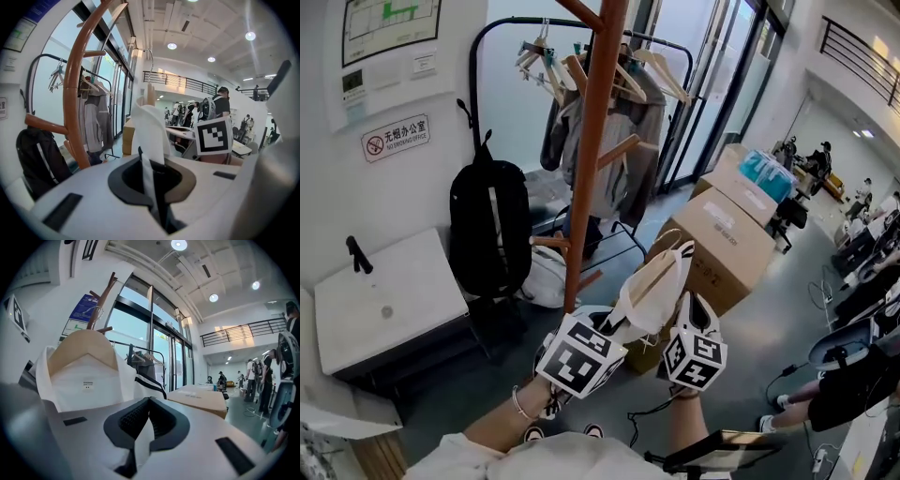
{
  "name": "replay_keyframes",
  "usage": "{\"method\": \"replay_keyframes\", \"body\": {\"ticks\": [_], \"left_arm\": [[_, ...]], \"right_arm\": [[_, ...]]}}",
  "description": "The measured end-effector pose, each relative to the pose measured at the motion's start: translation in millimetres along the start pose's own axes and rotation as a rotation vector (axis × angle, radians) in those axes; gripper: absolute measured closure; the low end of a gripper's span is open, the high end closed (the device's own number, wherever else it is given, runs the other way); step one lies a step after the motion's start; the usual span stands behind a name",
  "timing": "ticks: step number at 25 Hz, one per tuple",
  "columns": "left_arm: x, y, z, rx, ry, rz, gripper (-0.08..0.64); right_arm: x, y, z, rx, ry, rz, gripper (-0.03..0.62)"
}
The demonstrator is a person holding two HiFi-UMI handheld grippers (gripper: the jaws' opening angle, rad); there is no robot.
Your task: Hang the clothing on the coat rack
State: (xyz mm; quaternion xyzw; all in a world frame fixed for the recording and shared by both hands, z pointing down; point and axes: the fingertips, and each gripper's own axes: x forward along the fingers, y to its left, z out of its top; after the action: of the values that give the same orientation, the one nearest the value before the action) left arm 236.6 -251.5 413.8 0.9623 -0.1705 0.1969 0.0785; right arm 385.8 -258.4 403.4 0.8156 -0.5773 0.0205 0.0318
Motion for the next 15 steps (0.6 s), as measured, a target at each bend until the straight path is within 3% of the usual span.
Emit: {"method": "replay_keyframes", "body": {"ticks": [15], "left_arm": [[38.9, 3.4, 24.9, -0.03, 0.018, 0.148, 0.541]], "right_arm": [[35.4, -26.1, -5.5, 0.077, 0.005, 0.13, 0.571]]}}
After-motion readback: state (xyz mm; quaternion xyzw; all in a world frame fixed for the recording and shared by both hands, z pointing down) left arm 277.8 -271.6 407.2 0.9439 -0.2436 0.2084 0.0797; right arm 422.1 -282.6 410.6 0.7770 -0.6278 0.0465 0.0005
